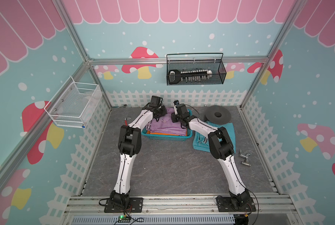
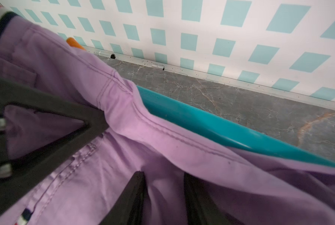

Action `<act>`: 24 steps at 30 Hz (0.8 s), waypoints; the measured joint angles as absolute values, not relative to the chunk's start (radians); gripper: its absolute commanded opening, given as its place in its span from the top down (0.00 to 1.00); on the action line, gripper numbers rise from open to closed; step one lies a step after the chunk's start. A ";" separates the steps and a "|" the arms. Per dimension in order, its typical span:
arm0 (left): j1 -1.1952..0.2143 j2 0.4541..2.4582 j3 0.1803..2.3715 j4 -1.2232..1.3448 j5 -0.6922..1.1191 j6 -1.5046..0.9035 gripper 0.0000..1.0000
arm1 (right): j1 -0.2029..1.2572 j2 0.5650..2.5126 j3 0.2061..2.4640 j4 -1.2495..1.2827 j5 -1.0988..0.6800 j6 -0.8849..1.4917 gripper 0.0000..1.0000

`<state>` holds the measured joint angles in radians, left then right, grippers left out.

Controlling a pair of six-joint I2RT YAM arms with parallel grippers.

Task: Put the folded long pants in the basket
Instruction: Place the long pant in the basket.

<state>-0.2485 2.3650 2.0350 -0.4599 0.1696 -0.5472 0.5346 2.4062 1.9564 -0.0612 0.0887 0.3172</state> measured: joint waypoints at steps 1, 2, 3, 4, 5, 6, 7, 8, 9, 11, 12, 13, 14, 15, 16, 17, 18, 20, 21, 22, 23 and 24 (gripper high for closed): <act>-0.244 2.342 1.993 -0.438 0.168 -0.554 0.93 | 0.535 2.400 1.943 -0.051 0.089 0.315 0.61; -0.240 2.321 1.957 -0.419 0.167 -0.559 0.93 | 0.535 2.392 1.931 -0.046 0.090 0.314 0.61; -0.234 2.297 1.919 -0.407 0.161 -0.566 0.93 | 0.534 2.381 1.916 -0.041 0.092 0.313 0.62; -0.227 2.273 1.883 -0.398 0.160 -0.572 0.91 | 0.532 2.367 1.895 -0.036 0.094 0.310 0.62; -0.221 2.252 1.853 -0.392 0.160 -0.573 0.89 | 0.531 2.354 1.876 -0.033 0.094 0.310 0.62; -0.216 2.228 1.822 -0.389 0.157 -0.575 0.85 | 0.529 2.331 1.850 -0.035 0.096 0.307 0.61; -0.212 2.207 1.797 -0.389 0.153 -0.574 0.72 | 0.525 2.309 1.826 -0.041 0.096 0.307 0.61; -0.210 2.186 1.778 -0.388 0.149 -0.575 0.61 | 0.523 2.291 1.810 -0.046 0.096 0.307 0.61; -0.209 2.162 1.759 -0.388 0.144 -0.580 0.56 | 0.518 2.262 1.787 -0.056 0.094 0.306 0.61; -0.210 2.116 1.730 -0.392 0.134 -0.591 0.55 | 0.513 2.209 1.750 -0.068 0.088 0.307 0.60; -0.210 2.085 1.713 -0.392 0.131 -0.595 0.54 | 0.511 2.173 1.725 -0.067 0.082 0.307 0.60; -0.212 2.054 1.695 -0.391 0.131 -0.597 0.54 | 0.510 2.128 1.694 -0.065 0.076 0.307 0.60; -0.213 2.027 1.678 -0.391 0.128 -0.599 0.54 | 0.511 2.094 1.669 -0.059 0.068 0.307 0.60; -0.218 1.990 1.651 -0.389 0.122 -0.600 0.54 | 0.513 2.049 1.633 -0.047 0.057 0.308 0.60; -0.225 1.950 1.620 -0.388 0.113 -0.602 0.54 | 0.517 2.006 1.597 -0.037 0.044 0.308 0.59; -0.233 1.913 1.590 -0.385 0.103 -0.604 0.54 | 0.522 1.970 1.567 -0.028 0.031 0.308 0.59; -0.247 1.870 1.554 -0.382 0.094 -0.607 0.54 | 0.529 1.935 1.531 -0.012 0.017 0.311 0.58; -0.278 1.791 1.475 -0.363 0.088 -0.615 0.54 | 0.544 1.881 1.456 0.026 -0.012 0.315 0.58; -0.294 1.756 1.429 -0.344 0.093 -0.618 0.54 | 0.552 1.857 1.407 0.048 -0.027 0.317 0.57; -0.307 1.729 1.389 -0.323 0.103 -0.620 0.54 | 0.559 1.840 1.358 0.065 -0.043 0.319 0.57; -0.314 1.712 1.357 -0.309 0.110 -0.621 0.54 | 0.565 1.833 1.319 0.076 -0.055 0.321 0.57; -0.317 1.708 1.332 -0.295 0.115 -0.622 0.54 | 0.569 1.832 1.282 0.084 -0.065 0.323 0.57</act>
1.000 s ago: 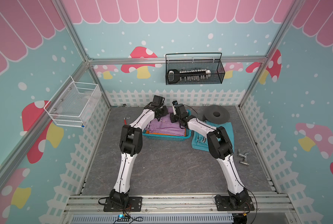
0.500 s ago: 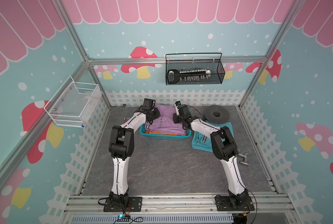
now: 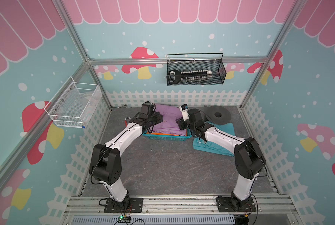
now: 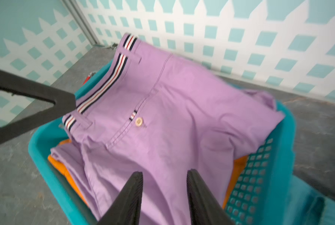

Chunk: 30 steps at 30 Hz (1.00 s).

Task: Put the folded long pants in the basket
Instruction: Move the long pant to the center of the board.

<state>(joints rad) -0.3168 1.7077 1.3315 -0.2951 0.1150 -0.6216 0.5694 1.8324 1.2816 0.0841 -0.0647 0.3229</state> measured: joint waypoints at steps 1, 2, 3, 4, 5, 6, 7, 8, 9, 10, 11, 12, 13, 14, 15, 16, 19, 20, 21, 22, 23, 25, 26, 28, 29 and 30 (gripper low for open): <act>-0.314 1.716 1.317 -0.283 0.121 -0.622 0.54 | 0.571 1.837 1.248 0.086 -0.070 0.323 0.57; -0.308 1.730 1.312 -0.275 0.129 -0.622 0.55 | 0.571 1.843 1.224 0.084 -0.073 0.323 0.57; -0.299 1.758 1.311 -0.264 0.143 -0.621 0.55 | 0.570 1.852 1.203 0.083 -0.077 0.324 0.56; -0.288 1.788 1.310 -0.252 0.155 -0.621 0.55 | 0.570 1.863 1.194 0.093 -0.084 0.321 0.56; -0.282 1.810 1.309 -0.245 0.160 -0.622 0.54 | 0.570 1.868 1.194 0.102 -0.083 0.322 0.56; -0.274 1.835 1.302 -0.236 0.162 -0.622 0.54 | 0.570 1.868 1.194 0.102 -0.084 0.321 0.55; -0.268 1.854 1.291 -0.230 0.164 -0.622 0.54 | 0.570 1.868 1.194 0.104 -0.084 0.321 0.54; -0.265 1.865 1.281 -0.223 0.169 -0.622 0.54 | 0.570 1.868 1.195 0.104 -0.084 0.319 0.54; -0.264 1.871 1.272 -0.211 0.174 -0.622 0.54 | 0.570 1.868 1.195 0.103 -0.083 0.318 0.54; -0.263 1.869 1.268 -0.202 0.178 -0.622 0.54 | 0.570 1.868 1.201 0.094 -0.080 0.316 0.54; -0.263 1.864 1.266 -0.197 0.182 -0.622 0.54 | 0.570 1.869 1.207 0.086 -0.080 0.315 0.53; -0.263 1.854 1.259 -0.190 0.187 -0.623 0.54 | 0.570 1.869 1.214 0.075 -0.080 0.314 0.53; -0.264 1.838 1.246 -0.186 0.193 -0.624 0.54 | 0.570 1.869 1.220 0.067 -0.080 0.313 0.52; -0.265 1.817 1.229 -0.186 0.198 -0.625 0.53 | 0.570 1.866 1.222 0.065 -0.080 0.313 0.51; -0.268 1.782 1.205 -0.190 0.201 -0.625 0.53 | 0.570 1.860 1.222 0.059 -0.081 0.310 0.50; -0.275 1.739 1.180 -0.194 0.203 -0.625 0.51 | 0.570 1.847 1.219 0.051 -0.079 0.310 0.48; -0.335 1.549 1.111 -0.205 0.191 -0.625 0.15 | 0.570 1.736 1.169 0.051 -0.067 0.313 0.36; -0.364 1.487 1.098 -0.203 0.182 -0.630 0.02 | 0.570 1.676 1.137 0.062 -0.062 0.318 0.32; -0.414 1.403 1.082 -0.195 0.168 -0.632 0.01 | 0.570 1.593 1.091 0.080 -0.051 0.328 0.27; -0.471 1.321 1.065 -0.180 0.156 -0.636 0.01 | 0.570 1.502 1.040 0.102 -0.038 0.341 0.22; -0.525 1.250 1.048 -0.161 0.150 -0.638 0.01 | 0.570 1.413 0.988 0.133 -0.025 0.356 0.18; -0.626 1.110 0.987 -0.107 0.148 -0.647 0.01 | 0.570 1.203 0.849 0.218 0.019 0.412 0.03; -0.655 1.056 0.950 -0.086 0.148 -0.655 0.01 | 0.572 1.124 0.789 0.250 0.047 0.436 0.01; -0.686 0.969 0.861 -0.045 0.145 -0.682 0.01 | 0.570 0.949 0.636 0.319 0.117 0.524 0.00; -0.693 0.933 0.800 -0.024 0.145 -0.706 0.01 | 0.570 0.870 0.559 0.337 0.160 0.585 0.00; -0.696 0.901 0.737 -0.008 0.143 -0.732 0.01 | 0.570 0.807 0.487 0.342 0.201 0.650 0.00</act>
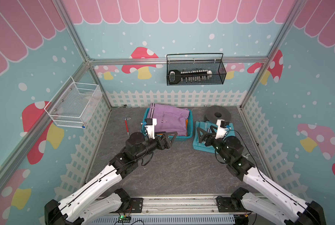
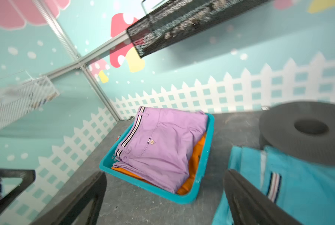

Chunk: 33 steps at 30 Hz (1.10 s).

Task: Put the folded long pants in the basket
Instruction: Move the long pant to the center of the board.

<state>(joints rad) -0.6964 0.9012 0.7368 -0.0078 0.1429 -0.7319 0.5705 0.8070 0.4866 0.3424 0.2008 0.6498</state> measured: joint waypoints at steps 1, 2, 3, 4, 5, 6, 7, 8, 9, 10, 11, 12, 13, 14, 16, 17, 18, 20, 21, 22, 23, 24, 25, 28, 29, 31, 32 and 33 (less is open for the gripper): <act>-0.697 0.879 0.676 0.002 0.143 -0.758 0.01 | 0.570 0.763 0.427 0.336 0.238 0.708 0.00; -0.697 0.859 0.617 0.008 0.142 -0.781 0.01 | 0.570 0.719 0.365 0.318 0.274 0.770 0.00; -0.697 0.833 0.553 0.010 0.142 -0.810 0.01 | 0.570 0.681 0.310 0.296 0.303 0.829 0.00; -0.697 0.814 0.511 0.008 0.141 -0.831 0.01 | 0.570 0.652 0.266 0.273 0.326 0.882 0.00; -0.697 0.789 0.470 0.006 0.138 -0.854 0.01 | 0.570 0.621 0.226 0.246 0.348 0.937 0.00; -0.697 0.761 0.440 0.004 0.134 -0.872 0.01 | 0.570 0.592 0.191 0.224 0.367 0.991 0.00; -0.697 0.736 0.420 0.005 0.130 -0.888 0.01 | 0.570 0.566 0.165 0.207 0.383 1.039 0.00; -0.697 0.707 0.405 0.007 0.122 -0.902 0.01 | 0.570 0.540 0.138 0.194 0.402 1.090 0.00; -0.697 0.679 0.394 0.009 0.111 -0.913 0.01 | 0.570 0.517 0.114 0.185 0.418 1.140 0.00; -0.697 0.656 0.388 0.011 0.097 -0.922 0.01 | 0.570 0.498 0.091 0.185 0.432 1.181 0.00; -0.697 0.635 0.384 0.012 0.083 -0.933 0.01 | 0.570 0.483 0.066 0.186 0.445 1.220 0.00; -0.697 0.612 0.380 0.013 0.065 -0.942 0.01 | 0.568 0.478 0.045 0.187 0.454 1.253 0.00; -0.697 0.594 0.375 0.012 0.050 -0.948 0.01 | 0.565 0.483 0.030 0.187 0.457 1.280 0.00; -0.697 0.574 0.367 0.012 0.033 -0.955 0.01 | 0.561 0.497 0.020 0.187 0.455 1.304 0.00; -0.697 0.547 0.353 0.012 0.010 -0.966 0.01 | 0.548 0.548 0.018 0.202 0.448 1.342 0.01; -0.697 0.537 0.348 0.009 -0.002 -0.967 0.01 | 0.537 0.588 0.018 0.226 0.434 1.362 0.01; -0.697 0.528 0.344 0.006 -0.012 -0.970 0.01 | 0.522 0.633 0.018 0.254 0.414 1.382 0.01; -0.697 0.518 0.341 -0.003 -0.027 -0.970 0.01 | 0.482 0.735 0.018 0.320 0.360 1.419 0.00; -0.697 0.515 0.340 -0.009 -0.034 -0.970 0.01 | 0.459 0.789 0.018 0.353 0.332 1.438 0.00; -0.697 0.512 0.340 -0.011 -0.038 -0.969 0.01 | 0.436 0.842 0.018 0.374 0.306 1.456 0.00; -0.697 0.511 0.340 -0.012 -0.042 -0.969 0.01 | 0.417 0.879 0.022 0.409 0.291 1.468 0.00; -0.697 0.511 0.341 -0.014 -0.045 -0.969 0.01 | 0.394 0.911 0.035 0.430 0.268 1.485 0.00; -0.697 0.511 0.340 -0.017 -0.049 -0.968 0.01 | 0.378 0.937 0.042 0.447 0.253 1.498 0.00; -0.697 0.519 0.341 -0.020 -0.056 -0.965 0.01 | 0.352 0.976 0.050 0.486 0.232 1.532 0.00; -0.697 0.522 0.341 -0.020 -0.057 -0.965 0.01 | 0.348 0.978 0.050 0.490 0.233 1.539 0.00; -0.697 0.535 0.341 -0.020 -0.061 -0.964 0.01 | 0.339 0.983 0.050 0.496 0.237 1.548 0.00; -0.697 0.543 0.341 -0.020 -0.061 -0.964 0.01 | 0.330 0.988 0.051 0.501 0.238 1.550 0.00; -0.697 0.552 0.341 -0.020 -0.061 -0.963 0.01 | 0.316 0.997 0.054 0.504 0.239 1.550 0.00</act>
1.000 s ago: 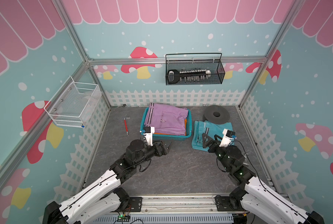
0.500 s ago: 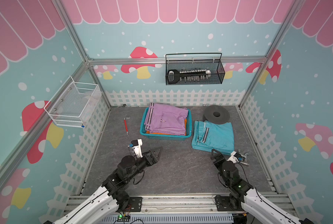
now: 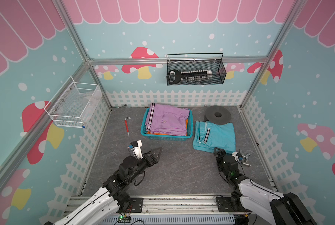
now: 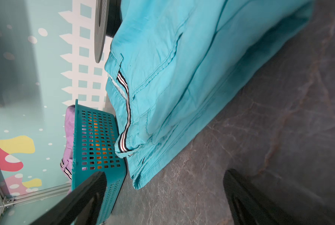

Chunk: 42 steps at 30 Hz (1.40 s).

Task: Put the folded long pants in the basket
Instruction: Move the long pant to the center of the board.

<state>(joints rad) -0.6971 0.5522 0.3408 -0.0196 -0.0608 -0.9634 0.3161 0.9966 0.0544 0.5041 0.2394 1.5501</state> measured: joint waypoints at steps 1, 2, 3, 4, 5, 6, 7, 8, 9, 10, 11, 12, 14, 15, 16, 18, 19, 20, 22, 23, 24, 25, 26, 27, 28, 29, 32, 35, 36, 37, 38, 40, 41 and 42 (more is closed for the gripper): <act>-0.697 0.560 0.341 -0.020 -0.061 -0.962 0.01 | 0.305 1.006 0.059 0.507 0.240 1.550 0.00; -0.697 0.568 0.341 -0.020 -0.061 -0.962 0.01 | 0.289 1.024 0.065 0.517 0.239 1.549 0.00; -0.697 0.575 0.341 -0.020 -0.060 -0.962 0.01 | 0.275 1.044 0.071 0.530 0.237 1.548 0.01; -0.697 0.581 0.341 -0.021 -0.060 -0.962 0.01 | 0.261 1.067 0.078 0.547 0.231 1.546 0.01; -0.697 0.587 0.341 -0.021 -0.060 -0.962 0.01 | 0.246 1.099 0.092 0.562 0.221 1.541 0.02; -0.697 0.591 0.341 -0.022 -0.060 -0.962 0.01 | 0.233 1.138 0.110 0.577 0.210 1.539 0.02; -0.697 0.593 0.341 -0.022 -0.060 -0.962 0.01 | 0.223 1.170 0.125 0.593 0.203 1.538 0.03; -0.697 0.593 0.341 -0.023 -0.060 -0.962 0.01 | 0.212 1.211 0.142 0.617 0.191 1.534 0.03; -0.697 0.593 0.341 -0.023 -0.060 -0.962 0.01 | 0.203 1.249 0.158 0.640 0.181 1.532 0.03; -0.697 0.593 0.341 -0.022 -0.060 -0.962 0.01 | 0.198 1.279 0.171 0.657 0.175 1.529 0.04; -0.697 0.593 0.341 -0.023 -0.060 -0.962 0.01 | 0.195 1.309 0.188 0.672 0.174 1.524 0.07; -0.697 0.593 0.341 -0.023 -0.060 -0.962 0.01 | 0.192 1.338 0.206 0.678 0.175 1.517 0.12; -0.697 0.593 0.341 -0.022 -0.060 -0.960 0.01 | 0.187 1.389 0.239 0.677 0.174 1.496 0.37; -0.697 0.593 0.341 -0.023 -0.060 -0.957 0.01 | 0.186 1.413 0.253 0.670 0.170 1.486 0.53; -0.696 0.596 0.341 -0.022 -0.060 -0.955 0.01 | 0.183 1.433 0.261 0.662 0.165 1.478 0.66; -0.696 0.609 0.341 -0.022 -0.060 -0.952 0.01 | 0.179 1.465 0.271 0.644 0.152 1.466 0.91; -0.696 0.618 0.342 -0.022 -0.059 -0.950 0.01 | 0.177 1.473 0.272 0.639 0.144 1.464 1.00; -0.695 0.630 0.343 -0.022 -0.056 -0.946 0.01 | 0.176 1.477 0.273 0.640 0.138 1.460 1.00; -0.694 0.652 0.344 -0.022 -0.049 -0.939 0.01 | 0.173 1.476 0.275 0.641 0.127 1.457 1.00; -0.694 0.663 0.345 -0.022 -0.046 -0.937 0.01 | 0.170 1.475 0.275 0.640 0.121 1.456 1.00; -0.694 0.672 0.345 -0.022 -0.043 -0.935 0.01 | 0.169 1.471 0.275 0.637 0.115 1.456 1.00; -0.694 0.678 0.345 -0.022 -0.041 -0.934 0.01 | 0.169 1.463 0.274 0.630 0.106 1.456 1.00; -0.694 0.685 0.345 -0.021 -0.037 -0.933 0.01 | 0.169 1.449 0.273 0.616 0.092 1.458 1.00; -0.693 0.693 0.346 -0.019 -0.032 -0.931 0.01 | 0.169 1.428 0.273 0.585 0.073 1.460 1.00; -0.691 0.702 0.347 -0.017 -0.025 -0.928 0.01 | 0.169 1.409 0.274 0.556 0.055 1.461 1.00; -0.688 0.716 0.348 -0.010 -0.015 -0.925 0.01 | 0.169 1.384 0.282 0.502 0.030 1.460 1.00; -0.684 0.783 0.359 0.021 0.021 -0.911 0.01 | 0.177 1.325 0.339 0.318 -0.039 1.446 1.00; -0.683 0.892 0.370 0.083 0.067 -0.901 0.01 | 0.208 1.266 0.352 0.220 -0.094 1.429 1.00; -0.683 0.938 0.374 0.105 0.085 -0.899 0.01 | 0.224 1.243 0.340 0.200 -0.107 1.429 1.00; -0.683 0.980 0.379 0.122 0.099 -0.896 0.01 | 0.241 1.222 0.326 0.185 -0.113 1.429 1.00; -0.683 1.028 0.383 0.143 0.115 -0.892 0.01 | 0.260 1.197 0.308 0.168 -0.116 1.430 1.00; -0.681 1.110 0.393 0.174 0.142 -0.886 0.01 | 0.298 1.145 0.276 0.135 -0.110 1.436 1.00; -0.679 1.149 0.398 0.191 0.154 -0.883 0.01 | 0.321 1.117 0.263 0.118 -0.102 1.443 1.00; -0.676 1.182 0.403 0.208 0.167 -0.882 0.01 | 0.345 1.088 0.253 0.102 -0.094 1.449 1.00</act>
